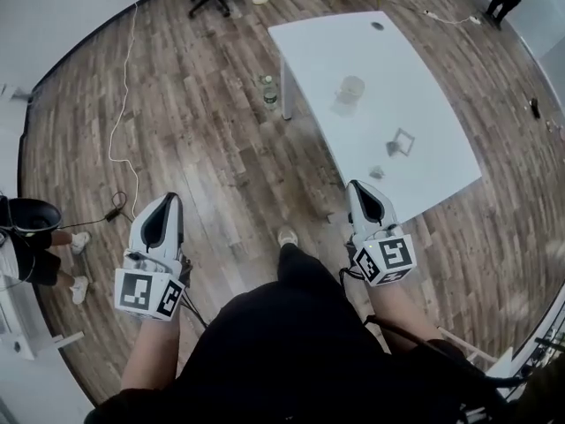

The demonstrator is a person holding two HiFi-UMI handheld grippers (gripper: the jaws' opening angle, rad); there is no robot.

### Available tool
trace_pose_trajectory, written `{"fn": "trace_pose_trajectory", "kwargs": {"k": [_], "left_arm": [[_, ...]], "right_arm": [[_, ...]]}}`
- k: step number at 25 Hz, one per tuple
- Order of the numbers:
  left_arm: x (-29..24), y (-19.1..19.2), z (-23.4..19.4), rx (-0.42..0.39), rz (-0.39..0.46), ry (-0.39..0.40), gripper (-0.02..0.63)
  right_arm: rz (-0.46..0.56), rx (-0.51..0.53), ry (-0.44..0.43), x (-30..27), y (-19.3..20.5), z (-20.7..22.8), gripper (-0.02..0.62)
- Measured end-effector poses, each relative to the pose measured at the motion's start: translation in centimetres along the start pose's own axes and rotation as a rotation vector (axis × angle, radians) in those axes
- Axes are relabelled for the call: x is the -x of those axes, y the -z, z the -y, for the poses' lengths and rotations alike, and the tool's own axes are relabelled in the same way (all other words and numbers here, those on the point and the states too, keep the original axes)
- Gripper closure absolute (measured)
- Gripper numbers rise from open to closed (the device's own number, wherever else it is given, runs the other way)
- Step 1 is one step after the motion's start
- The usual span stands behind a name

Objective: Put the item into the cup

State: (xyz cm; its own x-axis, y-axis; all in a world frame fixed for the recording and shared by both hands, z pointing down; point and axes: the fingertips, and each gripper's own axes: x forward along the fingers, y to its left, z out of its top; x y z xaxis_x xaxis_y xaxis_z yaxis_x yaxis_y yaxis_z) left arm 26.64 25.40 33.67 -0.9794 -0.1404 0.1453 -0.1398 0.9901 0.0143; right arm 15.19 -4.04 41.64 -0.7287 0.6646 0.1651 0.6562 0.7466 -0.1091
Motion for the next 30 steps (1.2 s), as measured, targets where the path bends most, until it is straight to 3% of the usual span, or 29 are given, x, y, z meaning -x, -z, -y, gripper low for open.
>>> {"fn": "trace_pose_trajectory", "kwargs": {"k": [8,16,30], "left_arm": [[-8.4,-3.2,-0.3,-0.041,0.016,0.017,0.607],[-12.0,-3.9,-1.0,-0.055,0.001,0.024,0.607],[-21.8,-5.0,-3.4,-0.09,0.066,0.164,0.607]], "right_arm": [[-0.004,-0.034,0.008,-5.6,-0.6,5.6,0.594],[0.028,0.012,-0.013,-9.3,-3.1,6.9,0.594],[0.031,-0.004,0.138,-12.7,-3.1,11.1,0.594]]}}
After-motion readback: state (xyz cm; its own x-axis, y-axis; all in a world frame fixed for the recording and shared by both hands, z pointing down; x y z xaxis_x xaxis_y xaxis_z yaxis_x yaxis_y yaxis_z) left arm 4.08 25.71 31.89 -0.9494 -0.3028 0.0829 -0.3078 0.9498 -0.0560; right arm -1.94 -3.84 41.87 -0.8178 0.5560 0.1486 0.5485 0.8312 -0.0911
